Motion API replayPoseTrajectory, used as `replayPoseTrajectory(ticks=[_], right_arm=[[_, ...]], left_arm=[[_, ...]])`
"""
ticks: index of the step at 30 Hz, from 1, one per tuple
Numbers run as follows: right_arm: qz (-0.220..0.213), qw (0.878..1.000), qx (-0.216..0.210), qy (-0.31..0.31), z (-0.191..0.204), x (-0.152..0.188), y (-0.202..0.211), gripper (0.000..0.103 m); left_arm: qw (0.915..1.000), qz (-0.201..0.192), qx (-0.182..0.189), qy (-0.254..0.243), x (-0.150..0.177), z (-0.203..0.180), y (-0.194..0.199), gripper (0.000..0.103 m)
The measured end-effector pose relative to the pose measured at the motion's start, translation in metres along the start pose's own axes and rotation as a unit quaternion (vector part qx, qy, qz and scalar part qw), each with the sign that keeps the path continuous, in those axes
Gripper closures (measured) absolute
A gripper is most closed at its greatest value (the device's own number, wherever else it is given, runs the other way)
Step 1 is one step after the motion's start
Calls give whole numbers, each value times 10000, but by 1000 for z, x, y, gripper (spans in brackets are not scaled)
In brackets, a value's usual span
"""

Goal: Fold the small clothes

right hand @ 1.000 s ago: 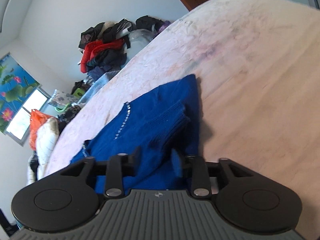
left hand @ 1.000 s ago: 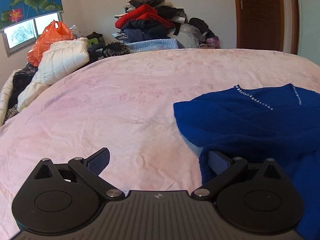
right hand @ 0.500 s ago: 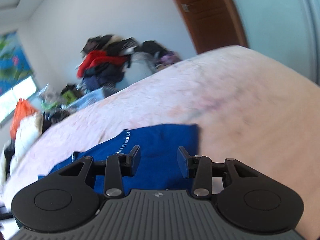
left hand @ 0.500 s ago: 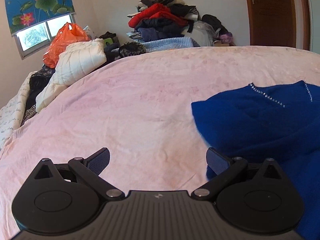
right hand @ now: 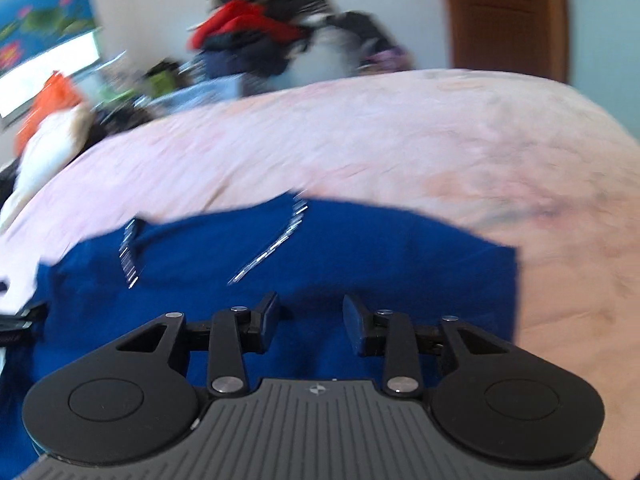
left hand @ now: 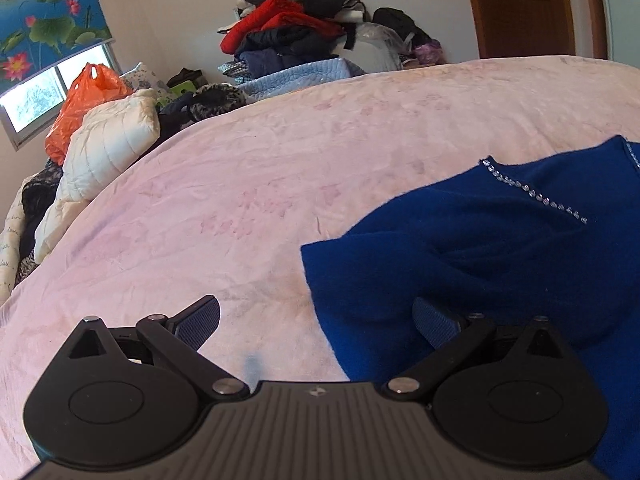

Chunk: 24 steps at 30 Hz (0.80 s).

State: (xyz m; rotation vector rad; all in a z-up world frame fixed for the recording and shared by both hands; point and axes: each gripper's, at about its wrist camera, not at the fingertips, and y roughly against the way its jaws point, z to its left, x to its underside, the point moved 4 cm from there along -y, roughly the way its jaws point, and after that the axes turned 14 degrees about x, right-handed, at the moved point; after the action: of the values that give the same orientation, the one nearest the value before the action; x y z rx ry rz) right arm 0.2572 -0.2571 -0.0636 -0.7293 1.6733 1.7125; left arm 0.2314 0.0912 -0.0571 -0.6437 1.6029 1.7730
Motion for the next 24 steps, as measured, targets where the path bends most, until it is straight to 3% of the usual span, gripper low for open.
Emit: replayPoseTrajectory(ticks=[4, 7, 12, 14, 18, 24], right_arm=[[-4, 9978, -524, 394, 10, 17, 29, 53], [278, 9962, -411, 714, 13, 33, 24, 49], [43, 9991, -319, 268, 8, 30, 39, 47], [1, 9985, -414, 356, 11, 35, 47, 38], [128, 9970, -359, 678, 14, 52, 46, 34], [39, 9987, -500, 108, -2, 62, 77, 27]], left_arm=[[9995, -105, 250, 161, 5, 3, 19, 0], [9987, 58, 417, 280, 14, -4, 22, 0], [9978, 149, 505, 412, 26, -14, 32, 0], [9971, 164, 572, 476, 31, -15, 39, 0], [9957, 246, 677, 586, 38, -18, 48, 0], [9943, 279, 820, 615, 49, -28, 69, 0]])
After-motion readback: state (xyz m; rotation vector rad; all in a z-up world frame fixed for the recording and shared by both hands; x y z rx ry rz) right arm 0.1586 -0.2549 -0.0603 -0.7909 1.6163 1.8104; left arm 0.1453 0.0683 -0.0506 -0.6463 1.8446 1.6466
